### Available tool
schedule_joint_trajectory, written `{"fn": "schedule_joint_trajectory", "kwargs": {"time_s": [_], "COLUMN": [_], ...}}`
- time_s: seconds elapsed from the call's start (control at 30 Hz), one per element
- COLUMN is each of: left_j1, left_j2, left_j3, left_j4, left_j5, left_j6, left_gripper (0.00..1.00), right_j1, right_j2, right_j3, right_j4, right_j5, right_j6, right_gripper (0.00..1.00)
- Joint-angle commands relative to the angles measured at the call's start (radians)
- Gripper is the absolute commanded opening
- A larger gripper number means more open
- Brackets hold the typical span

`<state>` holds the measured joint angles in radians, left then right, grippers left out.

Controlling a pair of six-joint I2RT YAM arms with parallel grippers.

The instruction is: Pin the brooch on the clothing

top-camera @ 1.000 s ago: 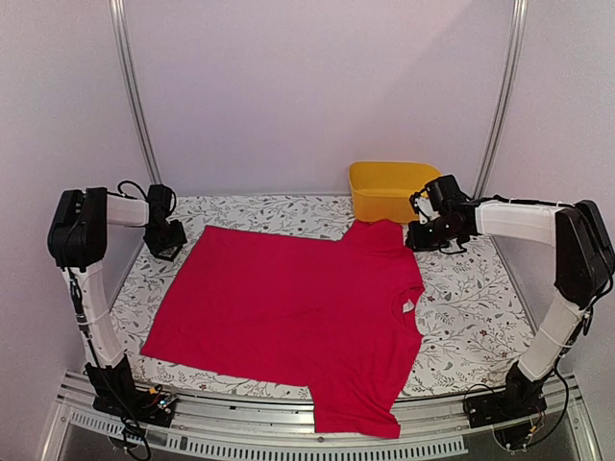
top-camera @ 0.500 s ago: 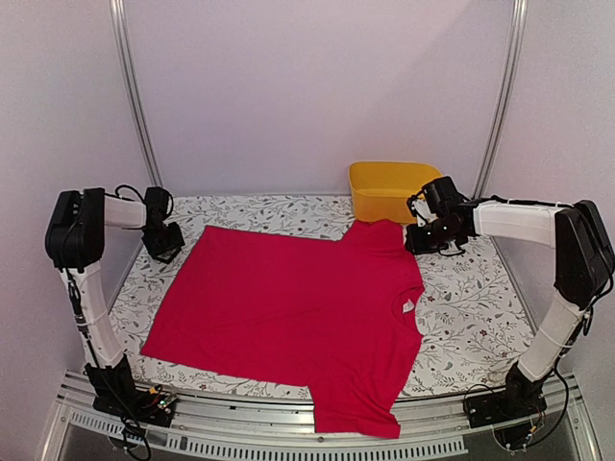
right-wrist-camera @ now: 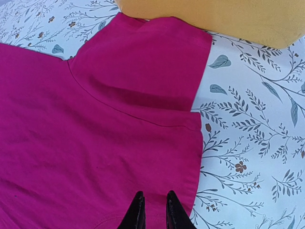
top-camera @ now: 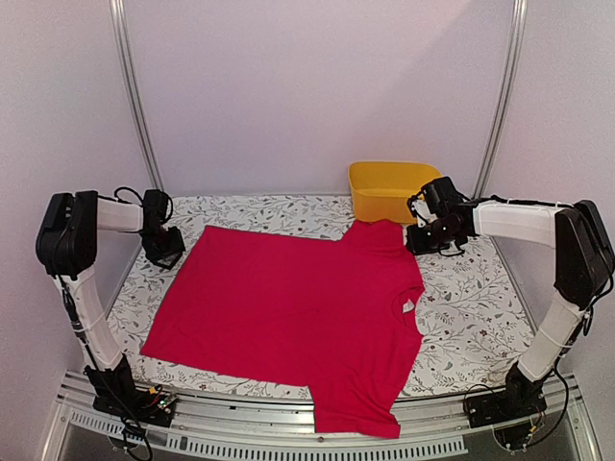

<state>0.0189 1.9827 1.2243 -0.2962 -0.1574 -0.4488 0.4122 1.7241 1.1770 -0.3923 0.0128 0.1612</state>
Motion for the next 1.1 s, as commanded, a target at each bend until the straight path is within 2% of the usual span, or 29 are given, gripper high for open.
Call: {"fn": "schedule_joint_trajectory", "kwargs": {"time_s": [0.0,0.27,0.5,0.7,0.8,1.07], "left_j1": [-0.016,-0.005,0.003,0.007,0.007,0.009], "left_j2": [-0.082,-0.069,-0.004,0.020,0.021,0.013], "left_j3": [-0.045,-0.065,-0.037,-0.033,-0.039,-0.027], "left_j4": [-0.030,-0.015,-0.026,-0.012,-0.001,0.008], "left_j5": [-0.029,0.006,-0.031,-0.002,0.012,-0.005], "left_j6": [0.027,0.009,0.023,0.028,0.029,0.048], "left_gripper": [0.66,0.66,0.62,0.55,0.48,0.41], "right_j1": [0.006,0.007,0.008,0.008,0.008,0.008], "right_j2": [-0.007,0.000,-0.010,-0.011,-0.012,0.000], "right_j3": [-0.003,0.001,-0.008,-0.010,-0.010,-0.007], "right_j4": [-0.002,-0.005,-0.012,-0.014,-0.016,-0.019], "right_j5": [0.017,0.019,0.027,0.030,0.032,0.029], "right_j6": [-0.004,-0.015,-0.020,-0.023,-0.025,-0.029], "right_gripper": [0.16,0.16,0.17,0.17,0.17,0.18]}}
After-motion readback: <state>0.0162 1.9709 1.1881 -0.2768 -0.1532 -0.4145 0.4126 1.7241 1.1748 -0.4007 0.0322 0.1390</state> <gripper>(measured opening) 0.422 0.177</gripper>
